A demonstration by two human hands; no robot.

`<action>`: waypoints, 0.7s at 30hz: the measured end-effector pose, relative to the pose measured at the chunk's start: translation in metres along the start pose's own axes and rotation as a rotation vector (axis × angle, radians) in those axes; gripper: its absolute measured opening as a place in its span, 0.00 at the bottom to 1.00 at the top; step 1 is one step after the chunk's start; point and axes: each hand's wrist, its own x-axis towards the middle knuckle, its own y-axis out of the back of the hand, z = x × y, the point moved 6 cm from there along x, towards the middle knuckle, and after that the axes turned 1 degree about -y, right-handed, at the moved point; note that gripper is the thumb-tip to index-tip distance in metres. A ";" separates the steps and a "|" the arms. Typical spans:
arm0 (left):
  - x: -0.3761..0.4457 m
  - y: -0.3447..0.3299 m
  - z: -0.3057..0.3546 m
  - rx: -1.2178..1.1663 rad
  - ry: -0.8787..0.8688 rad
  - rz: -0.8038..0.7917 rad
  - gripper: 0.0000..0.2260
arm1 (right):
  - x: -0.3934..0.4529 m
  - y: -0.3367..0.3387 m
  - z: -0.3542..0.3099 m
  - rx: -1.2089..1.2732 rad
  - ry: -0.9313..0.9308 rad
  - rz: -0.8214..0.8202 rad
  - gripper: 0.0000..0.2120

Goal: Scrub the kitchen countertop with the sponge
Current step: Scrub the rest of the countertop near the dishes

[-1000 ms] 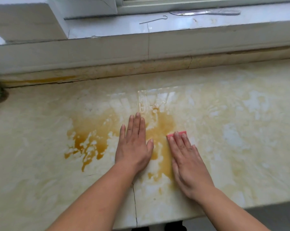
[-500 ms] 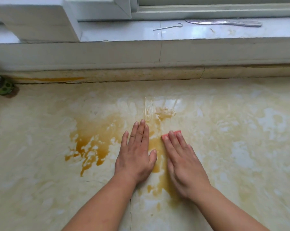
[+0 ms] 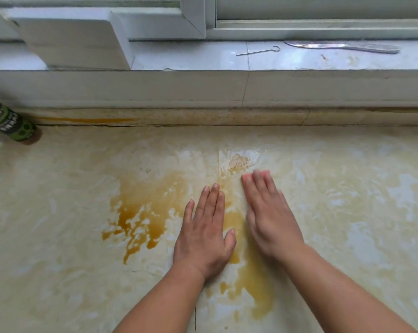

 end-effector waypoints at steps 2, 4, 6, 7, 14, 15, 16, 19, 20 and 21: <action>0.001 -0.001 -0.001 0.001 0.006 0.009 0.38 | 0.052 0.015 -0.005 0.037 -0.059 -0.006 0.33; 0.000 -0.002 -0.002 0.001 0.008 0.011 0.38 | 0.073 0.019 -0.008 0.045 -0.077 -0.005 0.34; -0.001 -0.002 -0.002 -0.002 0.009 0.004 0.38 | 0.050 0.013 -0.007 0.032 -0.026 0.003 0.35; 0.000 -0.001 -0.002 -0.005 0.009 0.009 0.38 | 0.029 0.008 -0.006 0.013 0.020 0.012 0.35; 0.000 -0.001 0.000 -0.007 0.004 -0.018 0.38 | 0.042 0.008 0.003 -0.018 0.052 -0.016 0.34; 0.000 0.000 0.000 -0.001 0.007 -0.014 0.38 | 0.069 0.013 -0.004 -0.009 0.054 -0.019 0.33; 0.000 0.000 0.000 0.004 0.010 -0.012 0.38 | 0.092 0.018 -0.011 -0.013 0.055 -0.028 0.32; 0.000 0.000 -0.001 0.011 0.010 -0.015 0.38 | 0.115 0.020 -0.022 -0.033 0.088 -0.044 0.32; 0.000 0.000 -0.001 0.009 0.011 -0.020 0.39 | 0.104 0.016 -0.020 -0.022 0.117 -0.055 0.32; -0.001 0.000 -0.001 0.005 0.016 -0.024 0.39 | 0.085 0.010 -0.019 -0.013 0.168 -0.069 0.32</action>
